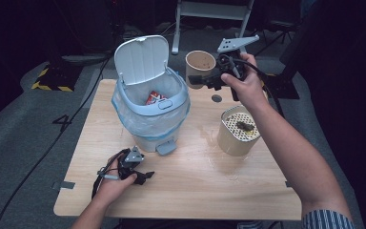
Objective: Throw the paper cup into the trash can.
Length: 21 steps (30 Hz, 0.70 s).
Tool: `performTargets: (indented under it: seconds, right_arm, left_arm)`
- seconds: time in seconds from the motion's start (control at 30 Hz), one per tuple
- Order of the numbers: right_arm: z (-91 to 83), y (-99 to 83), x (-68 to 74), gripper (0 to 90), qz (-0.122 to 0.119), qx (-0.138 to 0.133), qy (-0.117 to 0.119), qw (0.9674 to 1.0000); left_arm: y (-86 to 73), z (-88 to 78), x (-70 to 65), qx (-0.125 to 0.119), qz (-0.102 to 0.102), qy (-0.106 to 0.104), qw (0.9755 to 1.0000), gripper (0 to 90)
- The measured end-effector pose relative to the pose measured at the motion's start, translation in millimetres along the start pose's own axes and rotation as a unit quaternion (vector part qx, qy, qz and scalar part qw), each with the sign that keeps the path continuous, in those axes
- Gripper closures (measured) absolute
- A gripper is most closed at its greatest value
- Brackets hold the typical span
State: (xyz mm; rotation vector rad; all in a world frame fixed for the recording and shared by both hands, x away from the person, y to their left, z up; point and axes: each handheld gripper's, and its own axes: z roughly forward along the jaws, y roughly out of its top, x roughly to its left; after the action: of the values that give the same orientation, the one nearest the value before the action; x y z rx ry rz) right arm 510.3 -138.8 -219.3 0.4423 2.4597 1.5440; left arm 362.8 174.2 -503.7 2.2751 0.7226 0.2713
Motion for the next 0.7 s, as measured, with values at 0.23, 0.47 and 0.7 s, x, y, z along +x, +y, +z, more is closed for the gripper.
performTargets:
  seconds: [0.23, 0.47, 0.7]
  right_arm:
    - [27.6, 6.8, 3.5, 29.7, -0.006, 0.015, -0.001, 0.9999]
    - [49.7, 12.4, 4.3, 29.8, 0.001, 0.016, 0.006, 0.9998]
    - [70.4, 18.0, 6.7, 29.6, -0.001, 0.020, 0.007, 0.9998]
  left_arm:
    - [-0.1, 0.1, 0.0, 0.000, -0.001, -0.002, 1.0000, 21.0]
    - [-0.1, 0.1, 0.0, 0.000, -0.001, -0.002, 1.0000, 21.0]
    - [-0.1, 0.2, 0.0, 0.000, -0.001, -0.002, 1.0000, 21.0]
